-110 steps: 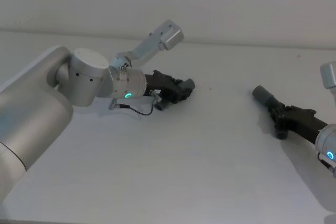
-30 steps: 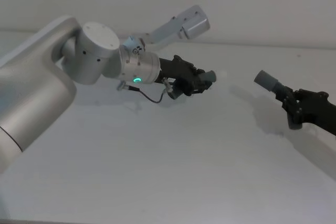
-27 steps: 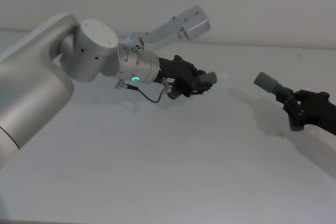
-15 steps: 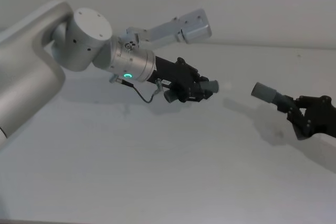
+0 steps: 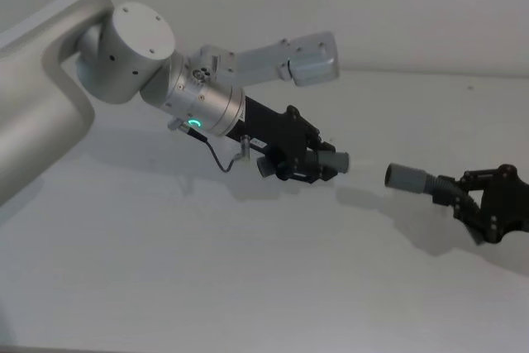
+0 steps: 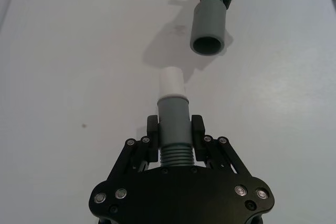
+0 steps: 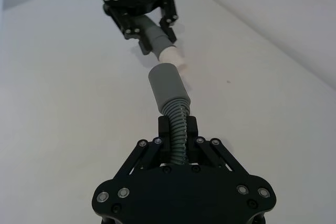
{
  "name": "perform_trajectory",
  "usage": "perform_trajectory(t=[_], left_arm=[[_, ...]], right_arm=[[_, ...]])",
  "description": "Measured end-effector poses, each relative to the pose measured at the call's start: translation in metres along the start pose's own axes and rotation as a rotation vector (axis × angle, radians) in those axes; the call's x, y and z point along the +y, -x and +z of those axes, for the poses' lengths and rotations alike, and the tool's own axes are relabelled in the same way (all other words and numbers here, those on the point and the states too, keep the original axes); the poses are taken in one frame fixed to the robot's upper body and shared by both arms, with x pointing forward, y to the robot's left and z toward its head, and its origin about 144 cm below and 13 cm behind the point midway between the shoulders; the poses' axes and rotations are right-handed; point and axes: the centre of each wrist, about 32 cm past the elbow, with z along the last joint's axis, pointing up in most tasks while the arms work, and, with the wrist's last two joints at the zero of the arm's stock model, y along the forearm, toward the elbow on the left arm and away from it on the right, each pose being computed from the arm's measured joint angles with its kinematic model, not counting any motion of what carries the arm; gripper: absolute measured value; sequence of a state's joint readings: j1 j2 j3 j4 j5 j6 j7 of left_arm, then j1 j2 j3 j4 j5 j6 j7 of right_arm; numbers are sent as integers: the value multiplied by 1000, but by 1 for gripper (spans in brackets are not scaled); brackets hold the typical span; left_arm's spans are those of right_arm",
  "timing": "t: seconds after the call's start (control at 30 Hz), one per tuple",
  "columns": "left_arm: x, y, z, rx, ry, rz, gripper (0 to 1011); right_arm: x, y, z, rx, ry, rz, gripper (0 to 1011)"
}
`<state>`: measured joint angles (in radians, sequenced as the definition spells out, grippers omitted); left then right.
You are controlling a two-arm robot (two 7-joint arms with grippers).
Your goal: Use both hands to pick up one end of the pipe from the table, align the ends, and insert them.
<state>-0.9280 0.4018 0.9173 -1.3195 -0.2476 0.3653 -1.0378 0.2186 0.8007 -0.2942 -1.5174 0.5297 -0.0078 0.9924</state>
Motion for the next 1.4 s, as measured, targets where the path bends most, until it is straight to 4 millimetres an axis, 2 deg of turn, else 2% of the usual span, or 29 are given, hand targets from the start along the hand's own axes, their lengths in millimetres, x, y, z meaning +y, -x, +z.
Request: perform_trajectory(t=[0.63,1.4], left_arm=[[2,4,5,-33,-10,-60,354],[4,3,7,-32,12,-89,354]], right_arm=[[-3,1,10,-52,25,100,169],[2,0,5,-22,42,66,169]])
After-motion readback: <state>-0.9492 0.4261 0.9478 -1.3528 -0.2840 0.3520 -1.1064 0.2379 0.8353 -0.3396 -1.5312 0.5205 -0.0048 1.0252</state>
